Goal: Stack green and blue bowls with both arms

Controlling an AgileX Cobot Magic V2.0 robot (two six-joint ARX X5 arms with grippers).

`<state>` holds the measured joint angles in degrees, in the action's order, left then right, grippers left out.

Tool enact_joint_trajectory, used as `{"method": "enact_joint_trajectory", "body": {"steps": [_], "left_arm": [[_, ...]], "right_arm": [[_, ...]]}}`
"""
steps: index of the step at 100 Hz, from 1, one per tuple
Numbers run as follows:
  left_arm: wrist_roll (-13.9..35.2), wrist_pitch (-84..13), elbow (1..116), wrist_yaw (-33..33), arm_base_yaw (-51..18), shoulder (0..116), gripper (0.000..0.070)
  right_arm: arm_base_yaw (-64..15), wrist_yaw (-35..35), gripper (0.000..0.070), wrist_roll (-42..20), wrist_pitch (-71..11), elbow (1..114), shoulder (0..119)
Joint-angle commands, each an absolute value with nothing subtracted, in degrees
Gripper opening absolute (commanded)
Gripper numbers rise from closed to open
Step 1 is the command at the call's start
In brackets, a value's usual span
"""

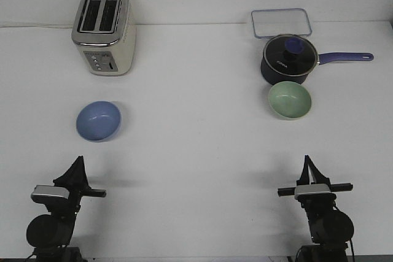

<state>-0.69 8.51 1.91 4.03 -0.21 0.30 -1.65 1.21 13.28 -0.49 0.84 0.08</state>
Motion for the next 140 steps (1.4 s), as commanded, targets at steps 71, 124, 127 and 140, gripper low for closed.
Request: {"method": "enact_joint_trajectory", "body": {"steps": [71, 124, 127, 140], "left_arm": [[-0.5, 9.1, 0.8, 4.1, -0.1, 0.2, 0.0014], [-0.5, 9.1, 0.8, 4.1, -0.1, 0.2, 0.0014], [-0.5, 9.1, 0.8, 4.1, -0.1, 0.2, 0.0015], [-0.5, 9.1, 0.8, 4.1, -0.1, 0.2, 0.0014]], "right_arm": [[-1.6, 0.8, 0.0, 12.5, 0.6, 0.7, 0.1], [-1.6, 1.1, 0.0, -18.5, -3.7, 4.4, 0.1], [-1.6, 1.1, 0.0, -18.6, -5.1, 5.8, 0.4], [-1.5, 2.5, 0.0, -18.7, -11.8, 14.5, 3.7]]}}
